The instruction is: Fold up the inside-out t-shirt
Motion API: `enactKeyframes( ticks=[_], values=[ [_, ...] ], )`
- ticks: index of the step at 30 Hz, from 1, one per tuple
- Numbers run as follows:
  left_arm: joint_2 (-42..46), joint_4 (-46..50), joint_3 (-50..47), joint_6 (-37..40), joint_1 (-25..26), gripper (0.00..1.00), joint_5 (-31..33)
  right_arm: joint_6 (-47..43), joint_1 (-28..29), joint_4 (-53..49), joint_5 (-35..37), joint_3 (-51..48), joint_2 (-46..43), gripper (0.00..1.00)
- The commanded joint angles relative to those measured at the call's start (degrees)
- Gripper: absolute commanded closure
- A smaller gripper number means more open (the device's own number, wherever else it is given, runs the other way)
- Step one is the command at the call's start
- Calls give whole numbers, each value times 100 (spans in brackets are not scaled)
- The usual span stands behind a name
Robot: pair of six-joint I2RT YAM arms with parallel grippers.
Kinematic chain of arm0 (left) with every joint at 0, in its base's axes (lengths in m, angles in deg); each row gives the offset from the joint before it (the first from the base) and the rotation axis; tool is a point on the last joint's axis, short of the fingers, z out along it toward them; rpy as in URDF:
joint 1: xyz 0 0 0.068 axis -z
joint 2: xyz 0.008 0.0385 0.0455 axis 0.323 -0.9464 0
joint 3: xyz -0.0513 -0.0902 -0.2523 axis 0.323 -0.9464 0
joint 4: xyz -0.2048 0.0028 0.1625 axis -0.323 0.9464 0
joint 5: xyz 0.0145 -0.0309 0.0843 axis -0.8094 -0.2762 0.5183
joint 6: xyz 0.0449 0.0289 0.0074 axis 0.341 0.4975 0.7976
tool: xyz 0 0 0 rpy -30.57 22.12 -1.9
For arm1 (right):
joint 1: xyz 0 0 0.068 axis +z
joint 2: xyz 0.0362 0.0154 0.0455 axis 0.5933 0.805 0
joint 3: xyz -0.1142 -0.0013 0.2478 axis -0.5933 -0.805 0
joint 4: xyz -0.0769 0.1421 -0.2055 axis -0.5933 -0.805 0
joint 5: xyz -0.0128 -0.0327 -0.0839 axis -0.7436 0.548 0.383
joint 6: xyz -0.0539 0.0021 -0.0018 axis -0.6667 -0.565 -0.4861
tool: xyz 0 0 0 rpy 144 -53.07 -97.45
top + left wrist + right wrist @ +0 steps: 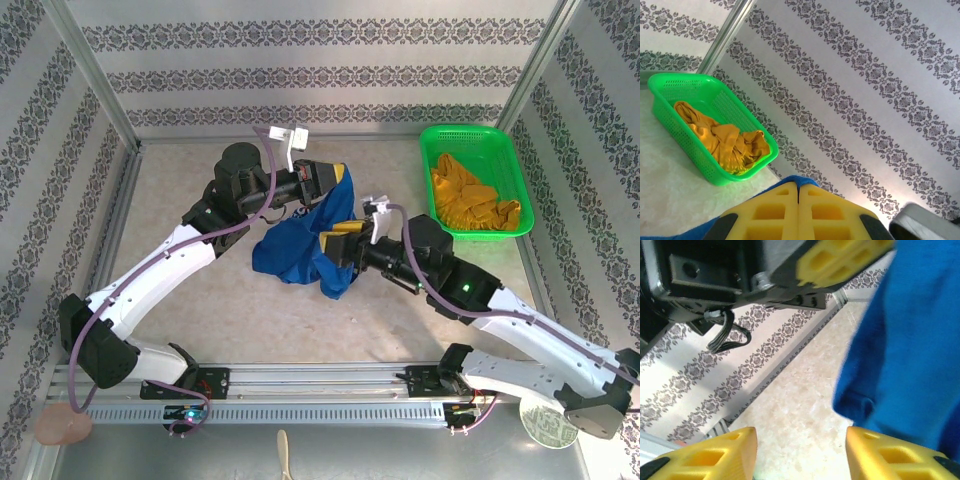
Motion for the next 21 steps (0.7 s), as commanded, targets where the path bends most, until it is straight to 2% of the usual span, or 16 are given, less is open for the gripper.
enactKeyframes(
  ticks=[1, 5, 6, 8, 11, 17, 21],
  values=[
    [-32, 6, 182, -268, -79, 100, 240, -311, 255, 122, 500, 224, 127, 48],
    [-26, 62, 150, -600, -104, 100, 513, -452, 437, 64, 740, 391, 220, 49],
    [-21, 42, 118, -731, -105, 100, 601, -476, 443, -4, 858, 428, 271, 47],
    [25, -131, -2, -1034, -105, 100, 785, -506, 454, -123, 1166, 500, 400, 38],
    [88, -381, -167, -1423, -104, 100, 987, -527, 457, -131, 1575, 615, 659, 34],
    [137, -419, -134, -1568, -80, 100, 1094, -614, 450, -112, 1918, 1069, 1392, 38],
    [204, -421, -169, -1610, -26, 100, 1214, -414, 439, -349, 2686, 1241, 1787, 48]
  ],
)
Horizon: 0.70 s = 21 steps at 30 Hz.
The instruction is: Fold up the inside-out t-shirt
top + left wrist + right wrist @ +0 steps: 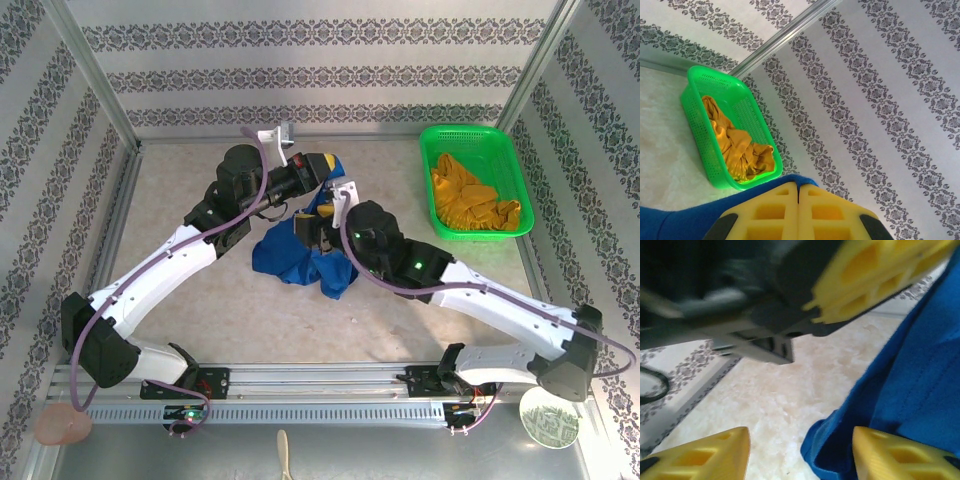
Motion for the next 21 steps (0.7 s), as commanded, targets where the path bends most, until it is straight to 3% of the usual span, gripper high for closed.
enactKeyframes(
  ticks=[1, 4, 7, 10, 16, 21],
  values=[
    [227, -389, -43, -191, 17, 100, 213, 128, 27, -239, 931, 194, 175, 50],
    [306, -448, -98, -307, 36, 100, 337, 293, -7, -253, 1583, 148, 264, 65],
    [384, -393, -139, -374, 44, 100, 524, 310, -209, -277, 1429, 229, 265, 100],
    [462, -106, -105, -230, 45, 100, 793, 111, -419, -254, 707, 370, -2, 100],
    [335, 465, 110, 352, -47, 100, 1146, 543, -996, -687, -1626, 1271, -756, 100],
    [-31, 582, 431, 644, -153, 100, 1121, 758, -1371, -766, -2389, 2074, -863, 100]
  ],
)
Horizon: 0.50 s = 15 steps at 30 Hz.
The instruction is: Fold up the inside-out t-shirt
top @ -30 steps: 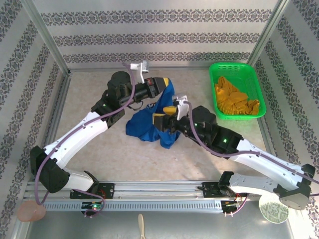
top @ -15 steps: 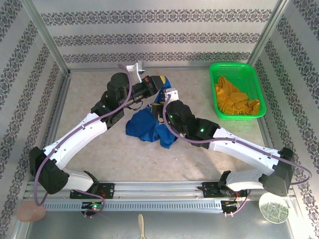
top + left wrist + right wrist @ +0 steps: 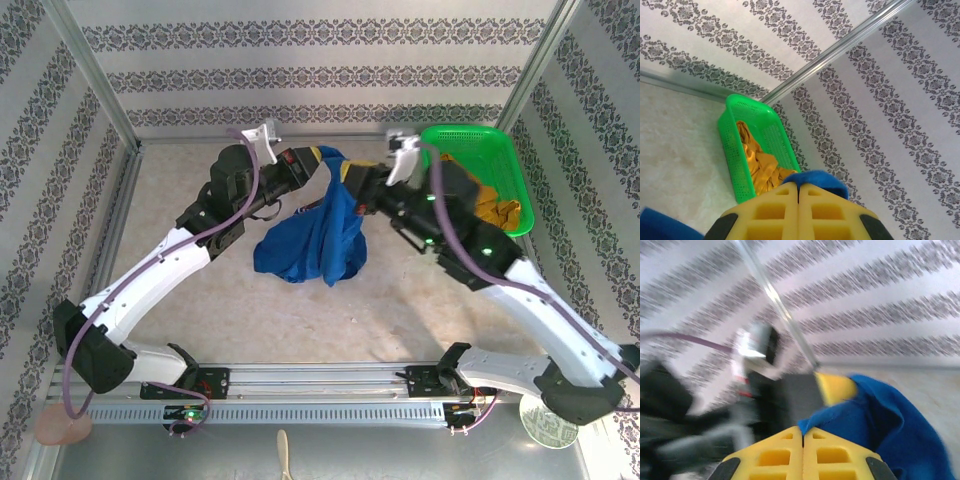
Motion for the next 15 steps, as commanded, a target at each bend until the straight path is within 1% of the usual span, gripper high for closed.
enactKeyframes(
  ticks=[1, 2, 3, 4, 5, 6, 7, 9, 10, 12, 14, 15],
  values=[
    [-215, 123, 352, 469, -120, 100, 139, 206, -274, -5, -903, 515, -7, 100],
    [-254, 44, 379, 539, -151, 100, 35, 213, -396, -16, -938, 611, 35, 100],
    [-291, -8, 425, 611, -195, 98, -85, 267, -557, 18, -1001, 682, 88, 100],
    [-289, -74, 432, 685, -257, 88, -250, 336, -715, 94, -1107, 742, 138, 100],
    [-281, -142, 403, 745, -301, 76, -383, 382, -844, 115, -1166, 803, 196, 100],
    [-205, -182, 336, 839, -346, 58, -500, 411, -962, 132, -1223, 870, 261, 100],
    [-95, -174, 219, 936, -373, 45, -540, 431, -1073, 141, -1265, 951, 315, 100],
    [141, -206, -109, 1024, -405, 29, -591, 476, -1233, 171, -1348, 1050, 415, 100],
    [266, -220, -311, 1051, -406, 26, -624, 493, -1281, 199, -1384, 1086, 462, 100],
    [484, -157, -732, 1008, -407, 25, -652, 387, -1328, 77, -1341, 1104, 552, 100],
    [714, -217, -1258, 899, -404, 23, -648, 246, -1382, -174, -1099, 832, 562, 100],
    [828, -195, -1497, 860, -402, 21, -681, 245, -1463, -238, -1055, 511, 525, 100]
  ],
)
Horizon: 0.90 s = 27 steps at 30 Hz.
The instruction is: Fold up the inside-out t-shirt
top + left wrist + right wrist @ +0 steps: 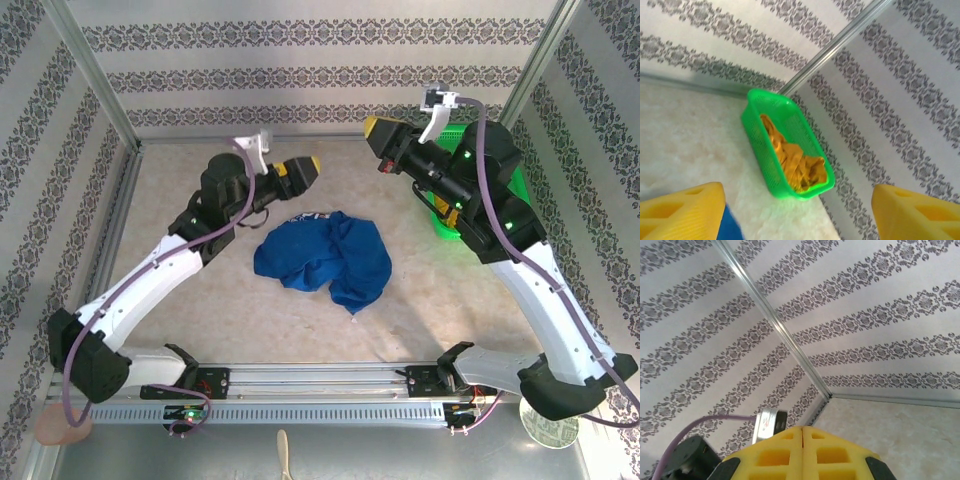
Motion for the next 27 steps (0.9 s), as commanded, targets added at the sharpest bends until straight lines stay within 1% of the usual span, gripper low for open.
enactKeyframes(
  ticks=[1, 2, 3, 4, 5, 7, 9, 11, 13, 15, 18, 21, 24, 27],
  values=[
    [364, 31, -643, 48, -22, 21, -215, -84, -194, -245, 60, -700, -100, 91],
    [402, 144, -783, 27, -15, 20, -275, -83, -242, -253, 142, -1093, -190, 75],
    [437, 261, -947, 10, 0, 18, -343, -51, -291, -224, 275, -1597, -307, 57],
    [454, 443, -1068, -5, 39, 15, -329, -23, -337, -161, 391, -2101, -414, 44],
    [469, 674, -1147, -4, 74, 12, -257, -8, -363, -115, 461, -2483, -472, 38],
    [494, 1149, -1306, -3, 130, 2, -97, -20, -369, -3, 600, -3317, -495, 30],
    [531, 1532, -1476, 12, 131, 0, 102, -57, -362, 98, 676, -3927, -385, 27],
    [626, 1973, -1664, 96, 125, 0, 474, -168, -318, 198, 781, -4274, -173, 25],
    [725, 2452, -1821, 96, 84, 0, 928, -268, -271, 294, 792, -4430, 98, 24],
    [724, 2923, -1948, -66, -4, 0, 1190, -404, -197, 291, 854, -4369, 353, 23],
    [776, 3206, -2284, -445, -171, 0, 1474, -697, -84, 189, 1027, -3983, 889, 22],
    [854, 3033, -2621, -713, -432, 0, 1489, -1002, 21, -8, 1248, -3389, 1489, 22],
    [728, 2720, -2745, -673, -758, 0, 1322, -1309, 133, -266, 1463, -2763, 2171, 22],
    [299, 2491, -2650, -434, -1027, 0, 1197, -1503, 193, -531, 1591, -2242, 2766, 22]
  ],
)
